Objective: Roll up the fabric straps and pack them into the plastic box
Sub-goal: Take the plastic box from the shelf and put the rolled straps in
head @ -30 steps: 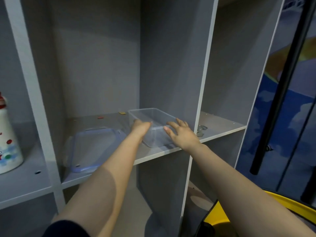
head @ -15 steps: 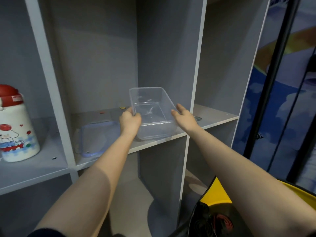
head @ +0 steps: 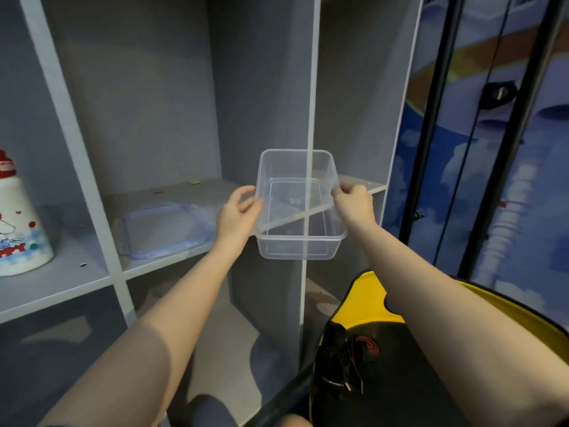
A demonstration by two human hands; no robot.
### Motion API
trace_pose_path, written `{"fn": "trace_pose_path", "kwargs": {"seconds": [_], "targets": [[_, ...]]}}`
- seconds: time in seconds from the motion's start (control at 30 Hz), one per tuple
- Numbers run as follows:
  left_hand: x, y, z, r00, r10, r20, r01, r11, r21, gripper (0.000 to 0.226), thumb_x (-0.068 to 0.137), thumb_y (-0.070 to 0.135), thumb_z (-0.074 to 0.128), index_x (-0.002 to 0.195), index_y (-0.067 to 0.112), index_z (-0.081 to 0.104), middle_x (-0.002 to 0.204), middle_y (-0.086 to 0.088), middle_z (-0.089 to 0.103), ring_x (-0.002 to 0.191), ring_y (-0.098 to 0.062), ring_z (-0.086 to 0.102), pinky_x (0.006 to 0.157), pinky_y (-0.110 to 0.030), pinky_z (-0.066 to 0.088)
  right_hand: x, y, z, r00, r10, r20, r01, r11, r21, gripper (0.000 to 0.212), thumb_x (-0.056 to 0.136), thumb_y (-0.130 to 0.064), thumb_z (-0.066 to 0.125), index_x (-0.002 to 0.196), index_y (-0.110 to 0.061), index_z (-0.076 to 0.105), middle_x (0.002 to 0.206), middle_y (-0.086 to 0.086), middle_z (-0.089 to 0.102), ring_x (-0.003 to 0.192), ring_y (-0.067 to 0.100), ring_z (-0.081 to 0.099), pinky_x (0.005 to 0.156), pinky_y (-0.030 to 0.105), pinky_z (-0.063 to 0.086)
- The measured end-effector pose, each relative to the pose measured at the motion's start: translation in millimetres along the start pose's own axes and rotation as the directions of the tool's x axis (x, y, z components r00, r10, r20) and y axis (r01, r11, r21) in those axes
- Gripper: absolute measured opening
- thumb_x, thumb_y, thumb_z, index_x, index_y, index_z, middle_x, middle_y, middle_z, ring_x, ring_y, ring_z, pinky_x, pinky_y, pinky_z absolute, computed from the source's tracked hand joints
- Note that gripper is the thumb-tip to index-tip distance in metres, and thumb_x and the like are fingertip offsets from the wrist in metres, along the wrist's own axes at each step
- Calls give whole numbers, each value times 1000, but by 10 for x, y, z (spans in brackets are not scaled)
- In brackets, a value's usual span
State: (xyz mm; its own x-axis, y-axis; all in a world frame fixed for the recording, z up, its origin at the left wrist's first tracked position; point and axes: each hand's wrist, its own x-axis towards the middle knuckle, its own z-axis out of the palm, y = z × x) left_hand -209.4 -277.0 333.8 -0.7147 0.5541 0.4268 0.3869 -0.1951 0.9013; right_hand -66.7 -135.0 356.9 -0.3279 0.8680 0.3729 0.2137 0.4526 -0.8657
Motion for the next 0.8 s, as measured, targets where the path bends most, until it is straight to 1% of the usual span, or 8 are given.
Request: {"fn": "trace_pose_path", "kwargs": {"seconds": [0.1,0.17,0.33,0.4,0.43,0.53,0.7,0.8], "targets": [[-34,-69,257,992,-119,52,115,990,80,34,93,23,55,125,13,54,124,-10,61,114,-23,58,97,-43,48,-178,239,-226,999,28,-46,-31,998,-55,31,90,-25,44,109,-17,67,104,13,66,102,34,57,83,35,45],[-79,-119,463,981,-166,103,152,979,134,34,94,24,52,125,12,56,123,-10,60,113,-27,58,93,-49,49,-278,403,-372,996,59,-68,-63,996,-63,34,90,-28,44,115,-19,66,111,11,66,105,32,57,85,36,46],[-315,-279,1070,940,-249,234,209,961,184,32,94,17,49,124,17,57,117,-1,61,105,-24,60,82,-45,55,-489,903,-802,980,140,-140,-156,982,-106,35,92,-22,45,122,-16,61,119,10,64,112,31,55,93,37,45],[-457,-337,1327,904,-308,296,259,946,193,33,95,17,48,127,16,54,114,-2,60,104,-26,60,66,-36,55,-590,1143,-990,972,170,-164,-191,974,-121,34,93,-20,44,123,-14,59,119,10,63,111,31,56,91,37,46],[-521,-391,1454,878,-339,337,284,937,202,35,95,18,48,129,17,52,118,-4,60,107,-28,60,64,-35,53,-637,1276,-1085,967,191,-166,-215,967,-135,34,94,-20,44,125,-13,58,121,9,63,113,29,55,89,34,45],[-725,-572,1816,786,-428,446,367,904,220,37,95,17,50,132,16,49,127,-8,57,106,-27,60,72,-42,57,-762,1680,-1344,945,274,-177,-303,938,-169,37,95,-21,45,130,-11,52,129,10,58,120,30,52,95,35,42],[-1115,-862,2356,662,-527,532,439,849,295,36,96,10,45,132,11,48,104,-8,57,75,-16,58,62,-38,52,-1007,2217,-1638,907,375,-192,-411,889,-201,38,94,-15,44,131,-10,53,129,10,58,122,30,51,99,38,41],[-1302,-1080,2631,614,-560,556,435,828,354,38,97,8,44,135,9,45,106,-5,51,88,-22,55,70,-44,54,-1156,2496,-1753,877,443,-188,-475,859,-192,34,94,-14,46,126,-9,55,127,12,59,118,30,53,94,37,43]]}}
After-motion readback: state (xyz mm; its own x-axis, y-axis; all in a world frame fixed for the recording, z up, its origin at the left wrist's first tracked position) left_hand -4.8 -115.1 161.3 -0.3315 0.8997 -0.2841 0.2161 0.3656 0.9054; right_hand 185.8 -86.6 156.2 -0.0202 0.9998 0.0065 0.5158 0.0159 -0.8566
